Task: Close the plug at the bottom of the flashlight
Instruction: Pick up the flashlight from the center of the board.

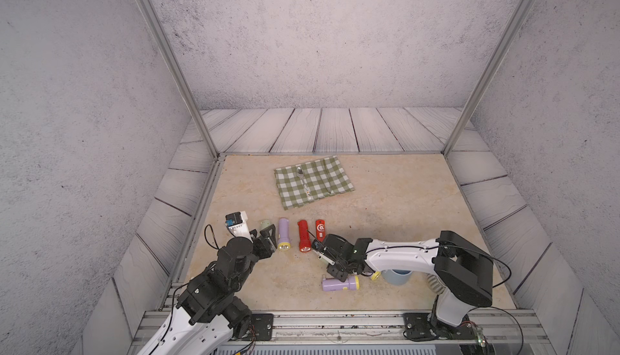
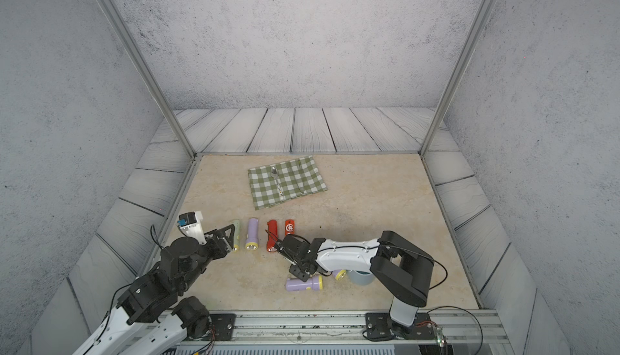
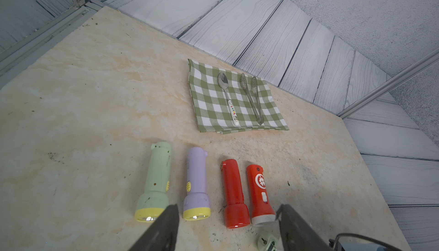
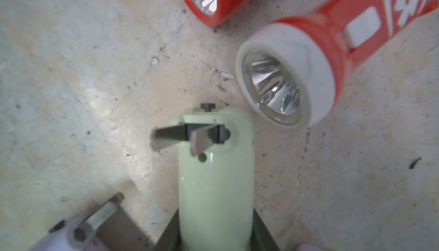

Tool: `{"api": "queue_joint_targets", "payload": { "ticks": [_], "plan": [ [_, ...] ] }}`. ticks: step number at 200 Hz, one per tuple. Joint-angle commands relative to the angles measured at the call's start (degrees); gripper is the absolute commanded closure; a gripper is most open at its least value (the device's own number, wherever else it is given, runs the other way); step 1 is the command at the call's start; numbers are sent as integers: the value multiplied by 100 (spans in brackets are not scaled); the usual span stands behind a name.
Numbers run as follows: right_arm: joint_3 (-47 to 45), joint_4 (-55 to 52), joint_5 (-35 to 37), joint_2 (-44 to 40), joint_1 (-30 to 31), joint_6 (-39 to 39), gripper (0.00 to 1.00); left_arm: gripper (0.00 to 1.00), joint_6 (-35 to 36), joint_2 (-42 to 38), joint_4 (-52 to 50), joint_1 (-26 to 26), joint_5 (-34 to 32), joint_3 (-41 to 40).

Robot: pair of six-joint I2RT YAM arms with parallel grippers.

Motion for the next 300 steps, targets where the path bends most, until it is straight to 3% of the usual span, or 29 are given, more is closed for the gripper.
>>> {"api": "queue_joint_targets", "payload": {
  "ticks": [1, 42, 109, 202, 300],
  "plan": [
    [-57, -109, 221, -229, 29, 14, 92, 30, 30, -118, -44, 51, -128, 41],
    [-143, -134, 471, -913, 26, 139, 96, 30, 70, -299, 70, 51, -45, -62],
    [18, -162, 612, -1866, 24, 227, 99, 30, 582, -371, 864, 51, 881, -221],
    [474, -372, 287, -2399, 22, 314, 99, 27, 1090, -43, 2019, 51, 2502, -399],
    [878, -504, -231, -2787, 24, 533, 98, 21, 1125, 106, 2909, 51, 3436, -564]
  ]
}}
